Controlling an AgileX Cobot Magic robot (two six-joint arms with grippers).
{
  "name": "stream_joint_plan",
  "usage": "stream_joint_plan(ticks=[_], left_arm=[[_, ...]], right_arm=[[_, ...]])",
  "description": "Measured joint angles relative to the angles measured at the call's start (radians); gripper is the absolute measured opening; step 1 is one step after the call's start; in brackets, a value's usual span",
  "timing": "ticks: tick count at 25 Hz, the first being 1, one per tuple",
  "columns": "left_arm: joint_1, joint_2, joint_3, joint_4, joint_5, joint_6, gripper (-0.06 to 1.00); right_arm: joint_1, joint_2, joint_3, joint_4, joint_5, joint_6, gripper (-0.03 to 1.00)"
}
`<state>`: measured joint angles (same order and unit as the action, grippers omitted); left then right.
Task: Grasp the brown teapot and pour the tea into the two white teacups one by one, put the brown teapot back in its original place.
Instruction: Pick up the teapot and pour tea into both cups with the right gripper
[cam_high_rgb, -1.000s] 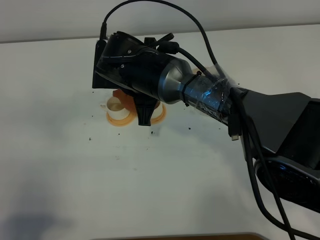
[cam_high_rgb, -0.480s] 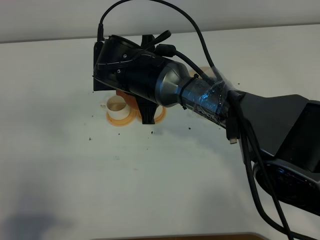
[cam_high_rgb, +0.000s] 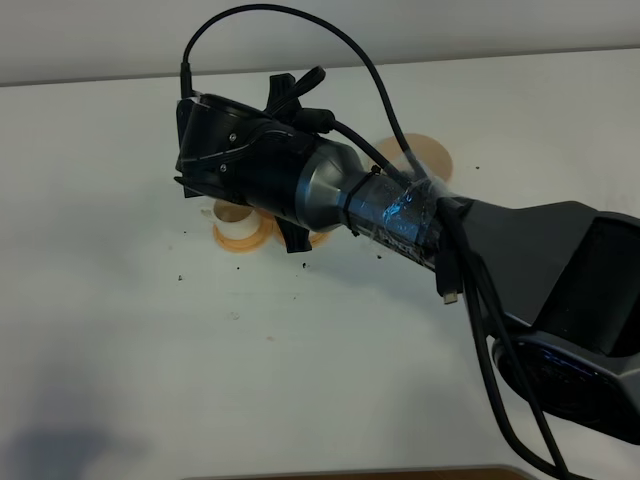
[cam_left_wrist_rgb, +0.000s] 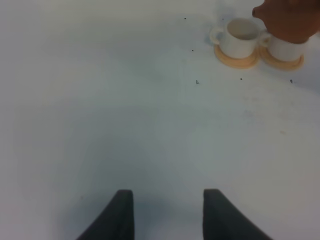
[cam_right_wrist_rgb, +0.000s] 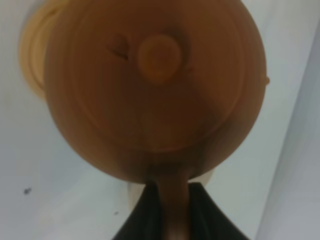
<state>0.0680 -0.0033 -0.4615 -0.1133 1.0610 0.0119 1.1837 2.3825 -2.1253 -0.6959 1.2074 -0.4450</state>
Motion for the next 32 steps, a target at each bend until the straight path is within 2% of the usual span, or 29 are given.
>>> stream_joint_plan(ticks=[20,32], left_arm=[[0.000,0.000,0.000,0.000,0.000,-0.001,0.37],[0.000,0.000,0.000,0.000,0.000,-0.001,0.37]], right_arm=[[0.009,0.015,0.000,-0.093,0.011,-0.007,0.12],[0.009,0.015,0.000,-0.103,0.011,-0.029,0.12]])
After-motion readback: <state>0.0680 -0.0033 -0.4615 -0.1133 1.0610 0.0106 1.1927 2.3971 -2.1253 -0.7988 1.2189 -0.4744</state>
